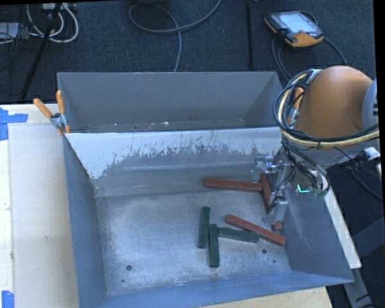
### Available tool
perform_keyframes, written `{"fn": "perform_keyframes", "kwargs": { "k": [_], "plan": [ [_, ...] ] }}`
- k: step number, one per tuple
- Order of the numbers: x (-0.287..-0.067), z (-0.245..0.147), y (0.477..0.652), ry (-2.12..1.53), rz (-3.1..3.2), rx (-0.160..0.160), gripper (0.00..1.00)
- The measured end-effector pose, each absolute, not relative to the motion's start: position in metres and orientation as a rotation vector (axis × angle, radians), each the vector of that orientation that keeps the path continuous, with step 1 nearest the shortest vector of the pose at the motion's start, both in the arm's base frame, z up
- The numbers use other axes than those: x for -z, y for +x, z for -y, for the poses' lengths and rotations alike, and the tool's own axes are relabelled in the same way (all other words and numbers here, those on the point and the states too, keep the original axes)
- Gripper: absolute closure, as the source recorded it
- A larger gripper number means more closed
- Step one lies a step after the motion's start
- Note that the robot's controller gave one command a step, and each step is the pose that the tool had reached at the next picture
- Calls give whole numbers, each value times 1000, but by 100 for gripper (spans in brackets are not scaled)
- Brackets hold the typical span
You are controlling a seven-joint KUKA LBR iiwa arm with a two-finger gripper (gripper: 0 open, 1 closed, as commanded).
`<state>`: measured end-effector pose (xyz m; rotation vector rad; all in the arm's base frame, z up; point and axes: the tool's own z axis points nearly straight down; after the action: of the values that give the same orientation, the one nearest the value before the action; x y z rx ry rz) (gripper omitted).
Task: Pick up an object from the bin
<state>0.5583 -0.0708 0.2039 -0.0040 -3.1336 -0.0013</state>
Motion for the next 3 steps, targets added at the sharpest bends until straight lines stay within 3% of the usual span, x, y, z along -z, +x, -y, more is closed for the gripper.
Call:
{"fn": "perform_keyframes", "kwargs": {
  "k": [1,2,3],
  "plan": [
    [-208,71,560,-2,3141,0,0],
    [-157,75,569,32,3148,-1,0],
    [-87,62,549,-94,3143,1,0]
  ]
}}
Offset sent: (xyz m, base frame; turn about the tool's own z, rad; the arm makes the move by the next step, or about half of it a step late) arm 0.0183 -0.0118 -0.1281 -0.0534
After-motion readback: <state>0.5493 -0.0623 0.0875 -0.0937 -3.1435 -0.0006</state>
